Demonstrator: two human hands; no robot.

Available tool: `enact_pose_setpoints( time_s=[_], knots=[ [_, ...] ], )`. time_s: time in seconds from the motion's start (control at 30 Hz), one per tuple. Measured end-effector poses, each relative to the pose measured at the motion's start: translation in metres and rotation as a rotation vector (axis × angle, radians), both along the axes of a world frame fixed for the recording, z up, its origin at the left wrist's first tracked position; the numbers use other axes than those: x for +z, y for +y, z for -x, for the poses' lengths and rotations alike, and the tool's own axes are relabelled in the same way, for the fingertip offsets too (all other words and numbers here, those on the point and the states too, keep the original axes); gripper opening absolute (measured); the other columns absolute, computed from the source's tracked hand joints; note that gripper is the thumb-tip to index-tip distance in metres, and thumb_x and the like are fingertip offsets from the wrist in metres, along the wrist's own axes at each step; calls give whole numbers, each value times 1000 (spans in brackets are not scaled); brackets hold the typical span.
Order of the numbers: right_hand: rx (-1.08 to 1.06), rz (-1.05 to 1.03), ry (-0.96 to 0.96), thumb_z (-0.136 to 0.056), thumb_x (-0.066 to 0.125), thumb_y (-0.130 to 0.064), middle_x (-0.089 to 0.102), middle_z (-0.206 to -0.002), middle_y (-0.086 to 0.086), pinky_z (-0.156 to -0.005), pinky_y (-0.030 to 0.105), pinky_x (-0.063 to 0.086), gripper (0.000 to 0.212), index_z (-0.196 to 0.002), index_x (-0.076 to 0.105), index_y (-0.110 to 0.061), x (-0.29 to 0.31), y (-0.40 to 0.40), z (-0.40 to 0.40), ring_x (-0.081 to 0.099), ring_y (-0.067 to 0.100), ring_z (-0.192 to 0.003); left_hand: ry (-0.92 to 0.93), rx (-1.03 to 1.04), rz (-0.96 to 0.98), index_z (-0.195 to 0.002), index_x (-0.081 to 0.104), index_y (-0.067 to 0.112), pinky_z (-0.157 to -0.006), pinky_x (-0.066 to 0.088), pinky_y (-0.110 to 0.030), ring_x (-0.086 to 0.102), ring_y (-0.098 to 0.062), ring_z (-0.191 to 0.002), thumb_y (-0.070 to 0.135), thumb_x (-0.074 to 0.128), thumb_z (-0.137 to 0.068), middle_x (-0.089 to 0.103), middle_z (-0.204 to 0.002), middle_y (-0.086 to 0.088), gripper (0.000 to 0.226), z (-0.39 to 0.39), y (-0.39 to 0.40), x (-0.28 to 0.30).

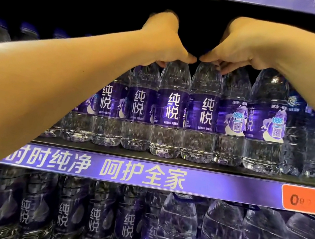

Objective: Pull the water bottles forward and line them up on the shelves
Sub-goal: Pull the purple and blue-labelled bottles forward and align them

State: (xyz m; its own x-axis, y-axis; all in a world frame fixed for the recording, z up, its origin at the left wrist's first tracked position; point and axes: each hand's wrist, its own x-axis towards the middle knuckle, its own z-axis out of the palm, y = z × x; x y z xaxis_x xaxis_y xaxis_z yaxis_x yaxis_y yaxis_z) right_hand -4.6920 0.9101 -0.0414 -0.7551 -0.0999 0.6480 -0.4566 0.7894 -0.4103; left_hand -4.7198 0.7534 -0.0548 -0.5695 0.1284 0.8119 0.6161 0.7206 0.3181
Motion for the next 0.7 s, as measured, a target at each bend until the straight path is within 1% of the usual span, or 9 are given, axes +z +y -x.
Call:
enact_pose_setpoints(
  time_s=[0.07,0.17,0.23,0.4,0.5,0.57,0.63,0.67,0.7],
  knots=[
    [18,5,3,-87,74,-10,62,-121,5,-85,37,58,48,-131,57,-18,0,0,0,61,25,-109,-29,-11,4,-119,63,16,-75,62,-41,68,-24,-91,34,86,-74,70,-106,-4,53,-1,0,0],
    [23,21,-7,-86,76,-11,63,-106,0,-80,33,58,38,-117,58,-24,0,0,0,61,23,-104,-61,-29,-12,-116,63,14,-76,61,-42,69,-27,-90,29,86,-74,69,-103,-6,50,-3,-1,1],
    [14,23,-10,-85,76,-12,62,-103,-1,-77,32,58,38,-117,58,-24,-1,0,0,61,22,-103,-66,-30,-20,-116,62,14,-75,62,-41,68,-25,-90,27,87,-73,68,-104,-5,51,-2,0,2],
    [-35,-22,18,-88,75,-17,60,-123,4,-85,35,57,51,-134,54,-18,-1,-3,-3,60,23,-108,3,-49,-24,-124,59,17,-74,62,-35,66,-18,-91,34,85,-75,67,-109,0,58,-1,0,-1],
    [-189,-57,162,-84,76,-38,65,-120,8,-90,42,55,54,-130,58,-15,-3,-5,-1,64,29,-104,133,-42,-22,-115,64,16,-66,57,-22,65,-11,-84,41,81,-77,67,-100,3,48,-3,-14,-2],
    [-234,-68,295,-84,74,-45,65,-120,10,-93,47,53,55,-128,60,-14,-6,-12,-1,62,30,-107,233,16,-20,-105,67,15,-61,53,-21,63,-9,-80,39,77,-80,68,-95,2,37,-3,-32,-3],
    [-169,-98,410,-88,70,-41,65,-120,12,-93,48,52,48,-125,61,-12,-10,-27,-3,61,30,-109,310,73,-11,-104,67,13,-67,54,-25,65,-11,-86,37,73,-82,69,-98,-1,33,-3,-50,-5],
    [-175,-154,474,-90,67,-37,64,-120,15,-92,49,51,44,-123,61,-9,-11,-36,-2,60,31,-109,337,104,4,-104,66,11,-66,53,-25,64,-12,-87,35,71,-83,69,-99,-2,32,-3,-60,-5],
    [-211,-212,540,-91,65,-35,63,-119,18,-91,49,50,42,-122,60,-6,-11,-45,1,59,34,-110,347,129,26,-101,66,10,-62,49,-24,62,-13,-85,34,69,-84,68,-97,-4,30,-3,-69,-5]
  ],
)
